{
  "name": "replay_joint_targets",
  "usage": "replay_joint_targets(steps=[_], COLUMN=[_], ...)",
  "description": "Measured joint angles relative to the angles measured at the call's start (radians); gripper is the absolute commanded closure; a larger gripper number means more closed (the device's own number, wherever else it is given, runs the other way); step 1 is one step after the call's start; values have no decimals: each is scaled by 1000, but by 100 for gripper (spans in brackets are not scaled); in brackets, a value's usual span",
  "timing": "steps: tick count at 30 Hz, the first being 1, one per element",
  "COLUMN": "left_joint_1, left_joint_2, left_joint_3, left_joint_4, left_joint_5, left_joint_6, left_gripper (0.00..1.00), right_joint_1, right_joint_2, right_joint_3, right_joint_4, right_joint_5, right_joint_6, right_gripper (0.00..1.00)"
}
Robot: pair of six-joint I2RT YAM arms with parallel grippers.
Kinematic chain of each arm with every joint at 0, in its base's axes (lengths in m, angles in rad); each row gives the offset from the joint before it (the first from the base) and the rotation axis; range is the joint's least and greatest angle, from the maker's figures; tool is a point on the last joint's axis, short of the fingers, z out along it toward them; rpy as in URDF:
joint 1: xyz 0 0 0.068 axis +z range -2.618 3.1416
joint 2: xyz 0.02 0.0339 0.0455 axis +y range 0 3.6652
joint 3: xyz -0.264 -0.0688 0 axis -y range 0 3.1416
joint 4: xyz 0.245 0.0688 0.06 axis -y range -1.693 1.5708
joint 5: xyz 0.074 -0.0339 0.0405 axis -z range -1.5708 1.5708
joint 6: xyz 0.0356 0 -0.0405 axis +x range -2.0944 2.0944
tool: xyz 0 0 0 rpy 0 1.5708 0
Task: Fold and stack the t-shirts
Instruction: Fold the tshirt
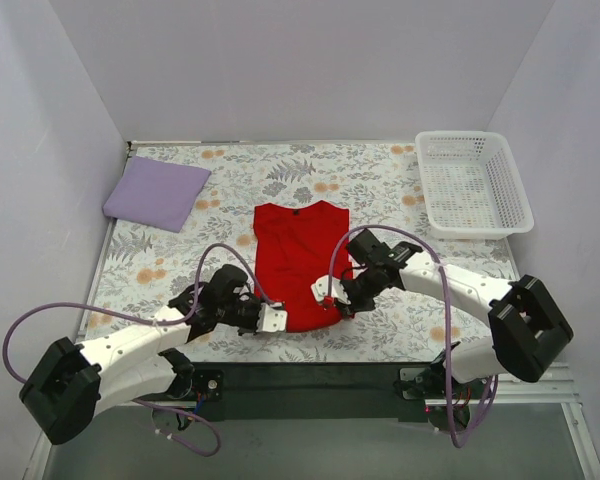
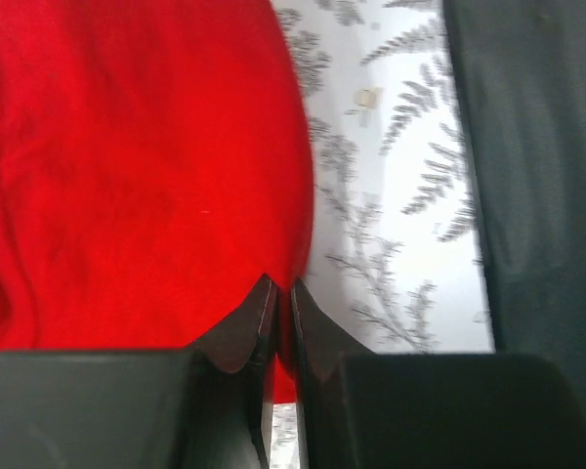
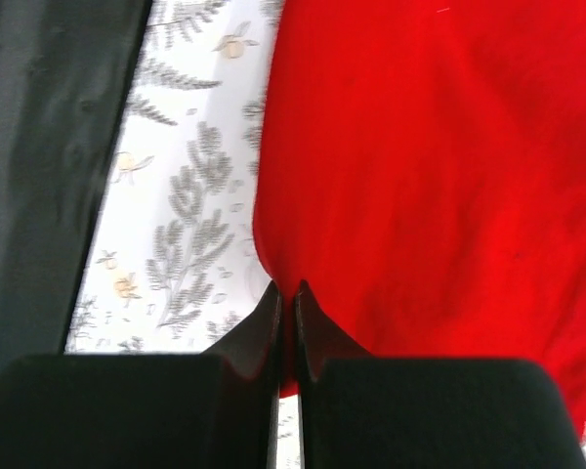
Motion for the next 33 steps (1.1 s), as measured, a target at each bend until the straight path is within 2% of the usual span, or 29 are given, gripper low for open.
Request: replay_joint_targets(steps=[5, 12, 18, 24, 33], left_joint_1=[42, 285, 420, 453, 459], left_joint_2=[121, 303, 550, 726, 891], left_joint_3=[114, 297, 439, 547, 621], left_joint_4=[8, 86, 239, 409, 719], left_joint_5=[-19, 47, 106, 138, 151], left_joint_6=[32, 103, 93, 50, -51], left_gripper=[100, 100, 100, 100, 100], right_joint_1=[-16, -114, -215, -293, -360], right_joint_2=[102, 258, 496, 649, 693], right_joint_3=[147, 418, 691, 849, 908], right_joint_4=[-25, -35, -23, 13, 83], right_joint_5=[47, 80, 91, 101, 114], right_joint_6=[8, 43, 126, 219, 315], right_gripper=[99, 99, 99, 99, 99])
